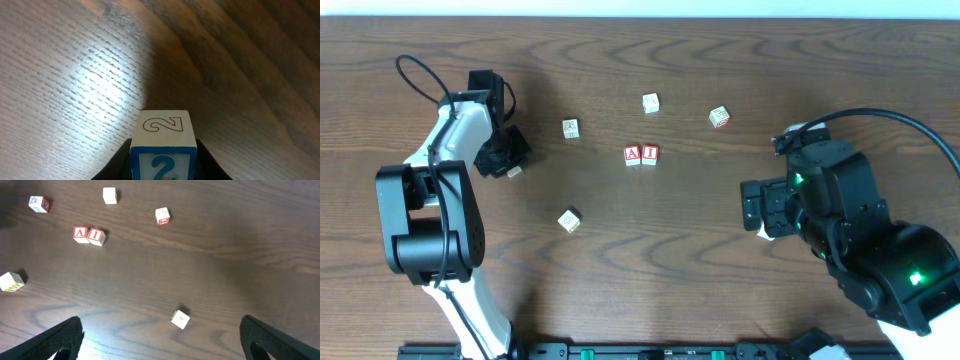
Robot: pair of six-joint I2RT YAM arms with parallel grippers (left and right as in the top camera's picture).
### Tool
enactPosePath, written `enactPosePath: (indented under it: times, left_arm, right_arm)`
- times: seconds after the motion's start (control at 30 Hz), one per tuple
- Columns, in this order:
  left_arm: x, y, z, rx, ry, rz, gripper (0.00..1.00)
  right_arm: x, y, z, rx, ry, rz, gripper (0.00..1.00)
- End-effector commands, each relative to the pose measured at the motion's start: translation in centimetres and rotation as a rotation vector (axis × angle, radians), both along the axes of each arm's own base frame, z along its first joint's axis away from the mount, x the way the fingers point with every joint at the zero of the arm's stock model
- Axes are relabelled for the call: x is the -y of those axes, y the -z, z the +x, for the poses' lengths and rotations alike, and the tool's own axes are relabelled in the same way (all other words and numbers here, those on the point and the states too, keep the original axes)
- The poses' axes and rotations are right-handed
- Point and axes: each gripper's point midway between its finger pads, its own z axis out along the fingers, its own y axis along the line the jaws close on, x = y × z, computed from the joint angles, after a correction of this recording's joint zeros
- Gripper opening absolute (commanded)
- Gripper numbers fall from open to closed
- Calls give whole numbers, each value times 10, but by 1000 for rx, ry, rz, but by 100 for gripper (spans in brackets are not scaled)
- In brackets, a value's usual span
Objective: Spell out Ai2
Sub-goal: 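Carry the '2' block with the left gripper to right of 'I'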
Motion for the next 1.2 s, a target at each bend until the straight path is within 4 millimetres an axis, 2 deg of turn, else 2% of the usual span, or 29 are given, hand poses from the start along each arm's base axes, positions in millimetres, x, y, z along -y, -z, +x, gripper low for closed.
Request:
enactPosePath:
  times: [0.0,0.1,0.2,0.33,0.5,0.6,0.73,0.9,1.07,1.17]
  left_arm:
    - [2,-1,3,3,10,2,17]
    - [9,-7,9,18,65,4,10]
    - [24,-22,21,54,158,14,6]
    - [62,-63,47,161,275,25,6]
    - [135,-110,68,311,445,12,6]
    - [199,-128,66,391,606,-7,6]
    - [274,-129,41,419,738,-105,6]
    - [339,-115,3,397,878,-155,5]
    - [355,-86,-14,327,856,-125,5]
    - [350,-69,-18,271,824,-103,5]
  right_arm:
    - [3,-2,2,13,5,-15,99]
    - [4,-4,5,31,3,-24,99]
    - [17,-11,9,68,56,-55,99]
    - [37,-30,9,120,121,-38,99]
    - [69,-61,-1,208,217,-25,99]
    - [90,-78,-13,245,291,-19,99]
    - [105,-86,-26,253,346,-21,99]
    - [99,-88,-27,255,321,6,99]
    - [96,-93,-28,268,309,29,99]
    - [92,-104,-30,293,293,53,99]
